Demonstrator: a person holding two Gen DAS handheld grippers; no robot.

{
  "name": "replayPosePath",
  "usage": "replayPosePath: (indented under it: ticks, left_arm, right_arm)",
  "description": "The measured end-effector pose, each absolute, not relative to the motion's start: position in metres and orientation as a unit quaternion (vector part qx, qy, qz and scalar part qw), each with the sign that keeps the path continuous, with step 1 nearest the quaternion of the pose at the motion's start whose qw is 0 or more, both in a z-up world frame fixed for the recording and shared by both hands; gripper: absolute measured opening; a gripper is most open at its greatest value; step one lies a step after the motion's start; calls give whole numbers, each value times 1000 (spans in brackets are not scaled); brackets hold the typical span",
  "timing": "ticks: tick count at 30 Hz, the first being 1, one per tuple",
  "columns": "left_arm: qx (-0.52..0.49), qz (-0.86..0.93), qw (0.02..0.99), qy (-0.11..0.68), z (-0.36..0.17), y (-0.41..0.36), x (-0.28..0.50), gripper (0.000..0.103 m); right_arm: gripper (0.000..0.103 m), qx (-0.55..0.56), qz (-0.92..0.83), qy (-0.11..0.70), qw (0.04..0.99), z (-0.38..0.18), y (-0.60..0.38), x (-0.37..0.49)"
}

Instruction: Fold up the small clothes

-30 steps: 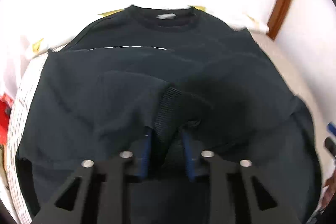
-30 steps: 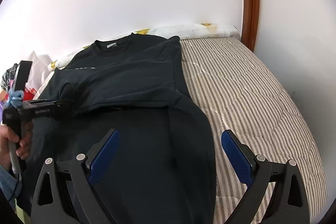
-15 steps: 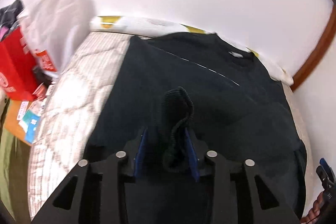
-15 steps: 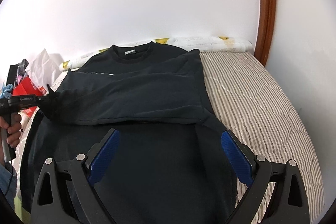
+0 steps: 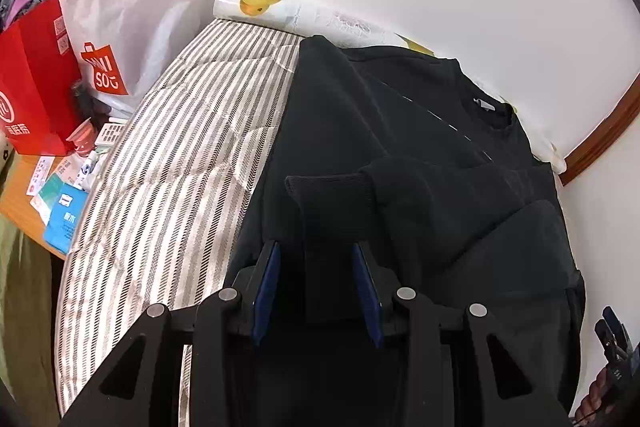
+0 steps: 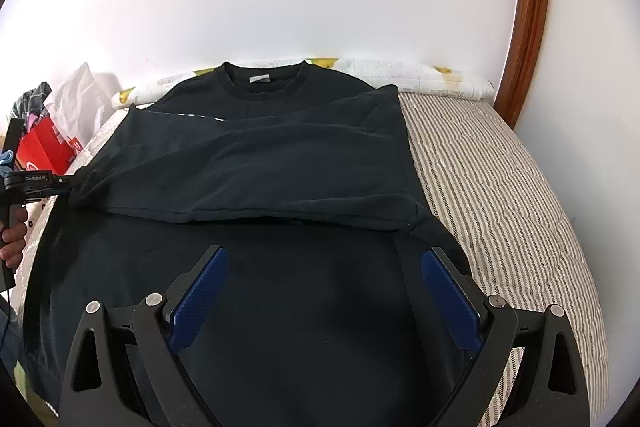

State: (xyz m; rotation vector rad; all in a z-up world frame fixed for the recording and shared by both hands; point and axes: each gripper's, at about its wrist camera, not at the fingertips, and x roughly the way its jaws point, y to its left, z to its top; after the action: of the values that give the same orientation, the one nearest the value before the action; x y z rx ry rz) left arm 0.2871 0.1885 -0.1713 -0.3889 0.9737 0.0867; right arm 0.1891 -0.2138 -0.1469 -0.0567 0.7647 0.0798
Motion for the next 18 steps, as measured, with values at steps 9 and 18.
replayPosePath:
  ticks: [9, 18]
  left_arm:
    - [-106, 64, 892, 436, -166, 163, 299, 11]
    - [-122, 76, 876, 461, -174, 178, 306, 12]
  right_arm:
    - [96, -40, 18, 381, 923, -157, -209, 195]
    - [96, -48, -22, 403, 914, -178, -230, 190]
